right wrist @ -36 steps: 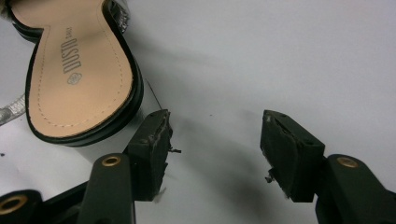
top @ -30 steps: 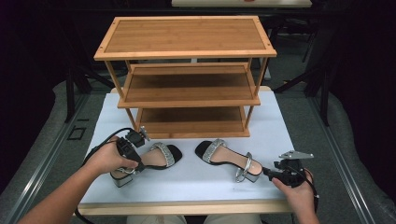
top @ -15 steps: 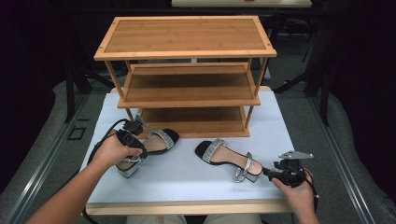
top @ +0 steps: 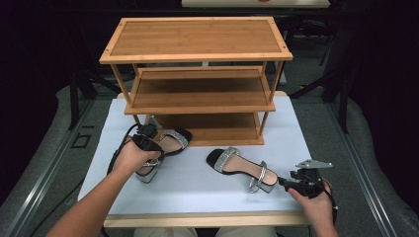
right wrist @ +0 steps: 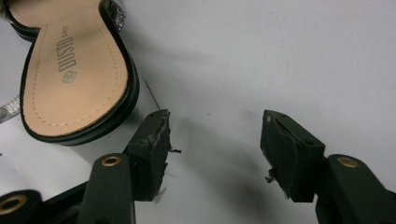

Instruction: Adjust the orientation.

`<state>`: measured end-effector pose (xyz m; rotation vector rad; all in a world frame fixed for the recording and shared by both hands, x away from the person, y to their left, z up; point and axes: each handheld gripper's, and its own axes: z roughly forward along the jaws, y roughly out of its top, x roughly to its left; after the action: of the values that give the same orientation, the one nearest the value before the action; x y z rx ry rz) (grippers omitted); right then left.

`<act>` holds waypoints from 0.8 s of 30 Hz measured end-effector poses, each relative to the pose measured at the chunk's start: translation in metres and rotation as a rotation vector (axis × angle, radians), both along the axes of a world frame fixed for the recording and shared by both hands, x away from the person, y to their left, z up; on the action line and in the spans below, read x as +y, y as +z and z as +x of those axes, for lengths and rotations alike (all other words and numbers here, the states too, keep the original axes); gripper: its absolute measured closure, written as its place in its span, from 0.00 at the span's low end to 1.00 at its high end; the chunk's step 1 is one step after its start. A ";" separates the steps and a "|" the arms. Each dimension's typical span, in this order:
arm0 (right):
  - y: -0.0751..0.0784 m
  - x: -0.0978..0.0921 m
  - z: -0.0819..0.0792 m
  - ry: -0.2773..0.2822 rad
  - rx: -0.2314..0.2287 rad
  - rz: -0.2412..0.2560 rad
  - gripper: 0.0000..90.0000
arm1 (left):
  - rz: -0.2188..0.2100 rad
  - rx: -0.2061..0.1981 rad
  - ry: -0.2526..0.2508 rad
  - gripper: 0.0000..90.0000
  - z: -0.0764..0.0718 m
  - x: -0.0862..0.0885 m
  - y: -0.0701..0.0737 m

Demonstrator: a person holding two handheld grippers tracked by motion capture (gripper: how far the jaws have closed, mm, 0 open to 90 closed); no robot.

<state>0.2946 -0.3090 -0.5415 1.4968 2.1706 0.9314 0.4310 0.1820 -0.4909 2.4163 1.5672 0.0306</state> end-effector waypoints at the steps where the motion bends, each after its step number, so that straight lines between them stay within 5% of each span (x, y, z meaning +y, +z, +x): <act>1: 0.000 0.000 0.000 -0.001 0.001 0.002 0.46 | 0.004 -0.001 0.005 0.48 0.001 -0.001 -0.002; 15: 0.000 0.000 0.000 0.005 0.005 0.000 0.47 | 0.006 0.006 -0.004 0.45 -0.002 0.002 -0.007; 19: 0.000 0.000 0.000 0.001 0.000 0.005 0.46 | -0.018 -0.007 -0.011 0.46 -0.005 0.010 0.010; 24: 0.000 0.000 0.000 0.001 0.002 0.006 0.46 | -0.064 -0.060 -0.047 0.46 -0.026 0.036 0.054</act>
<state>0.2942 -0.3094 -0.5413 1.5003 2.1717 0.9385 0.4053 0.2183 -0.4364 2.3791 1.4629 0.0433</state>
